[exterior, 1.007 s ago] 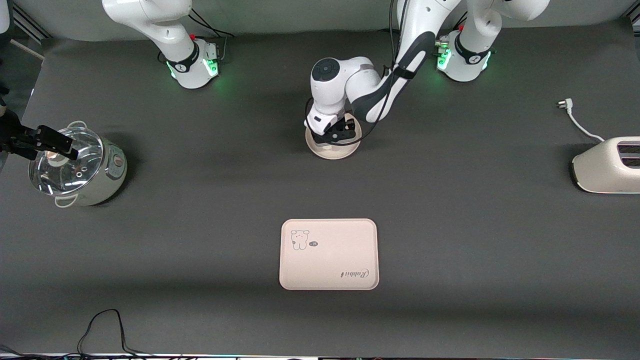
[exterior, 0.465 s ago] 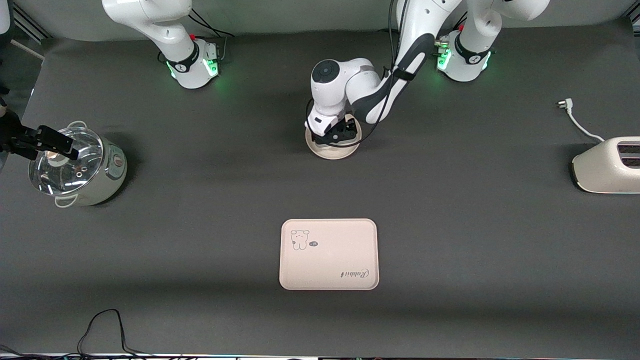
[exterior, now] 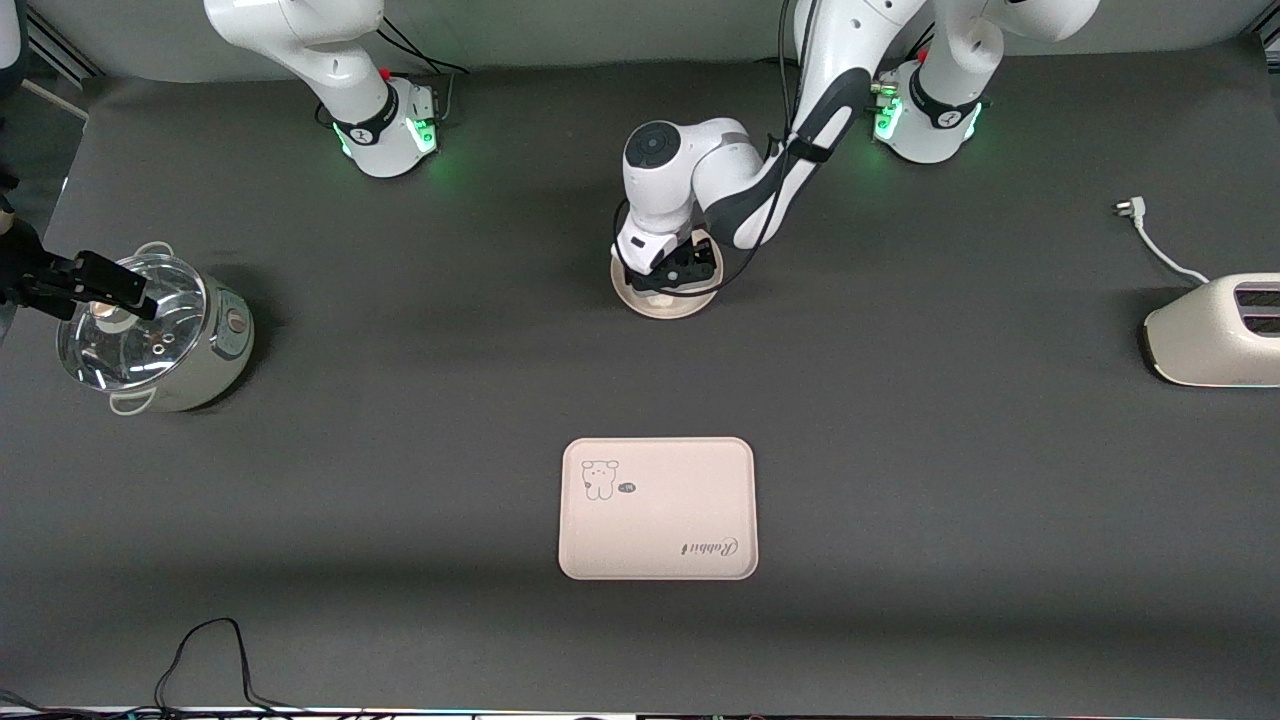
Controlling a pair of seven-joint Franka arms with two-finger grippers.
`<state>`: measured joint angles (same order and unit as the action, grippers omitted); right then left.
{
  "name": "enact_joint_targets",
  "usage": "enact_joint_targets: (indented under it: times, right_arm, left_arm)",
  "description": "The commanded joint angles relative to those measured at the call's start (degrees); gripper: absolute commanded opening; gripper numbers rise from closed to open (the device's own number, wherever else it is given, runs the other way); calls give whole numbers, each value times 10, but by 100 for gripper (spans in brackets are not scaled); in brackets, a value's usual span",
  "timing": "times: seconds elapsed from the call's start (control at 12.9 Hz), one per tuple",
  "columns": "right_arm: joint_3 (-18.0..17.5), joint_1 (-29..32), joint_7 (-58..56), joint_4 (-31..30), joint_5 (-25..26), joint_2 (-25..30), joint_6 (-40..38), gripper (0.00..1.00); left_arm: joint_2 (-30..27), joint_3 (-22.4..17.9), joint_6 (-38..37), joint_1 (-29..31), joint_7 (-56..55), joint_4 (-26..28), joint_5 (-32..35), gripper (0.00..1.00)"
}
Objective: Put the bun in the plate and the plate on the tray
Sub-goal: 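Open the left gripper and withdraw while the right gripper reaches out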
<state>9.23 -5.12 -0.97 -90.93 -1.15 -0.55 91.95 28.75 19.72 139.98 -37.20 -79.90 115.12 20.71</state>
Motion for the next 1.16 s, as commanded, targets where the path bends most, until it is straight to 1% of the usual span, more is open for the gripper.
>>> enact_joint_targets:
  times: [0.0, 0.08, 0.15, 0.23, 0.31, 0.46, 0.54, 0.62, 0.77, 0.85, 0.93, 1.01, 1.08]
  right_arm:
    - [-2, 3, -8, -8, -3, 8, 0, 100]
    - [-3, 2, -8, -8, -3, 8, 0, 100]
    - [-4, 1, -7, -8, -3, 9, -1, 100]
    - [-5, -8, -6, -8, -3, 10, -2, 100]
    - [-5, -15, -4, -8, -3, 11, -2, 100]
    - [-5, -20, -2, -9, -3, 13, -2, 100]
    - [-5, -29, 0, -13, -3, 13, -2, 100]
    - [-5, -36, 1, -15, -4, 13, -1, 100]
    - [-5, -72, 27, -26, -8, 12, 3, 100]
    - [-5, -98, 67, -29, -8, 11, 6, 100]
    - [-5, -132, 107, -29, -8, 6, 7, 100]
    - [-5, -166, 150, -30, -8, 3, 7, 100]
    - [-5, -231, 216, -34, -9, -3, 9, 100]
  left_arm:
    - [-2, -1, -13, -2, -6, -11, 10, 100]
    - [-4, -2, -22, 0, 5, -15, 10, 100]
    - [-11, -5, -48, 9, 32, -34, 10, 100]
    - [-17, -5, -92, 22, 66, -63, 9, 100]
    - [-25, -4, -156, 37, 110, -99, 9, 100]
    - [-41, -1, -275, 77, 239, -180, -9, 100]
    - [-49, -1, -323, 99, 286, -216, -37, 100]
    - [-58, -1, -354, 124, 323, -241, -57, 100]
    - [-94, 1, -393, 200, 441, -257, -76, 100]
    - [-115, -2, -399, 245, 514, -257, -105, 100]
    - [-131, -3, -399, 303, 582, -257, -142, 100]
    - [-141, -2, -399, 352, 627, -257, -168, 100]
    - [-151, -3, -402, 396, 655, -255, -176, 100]
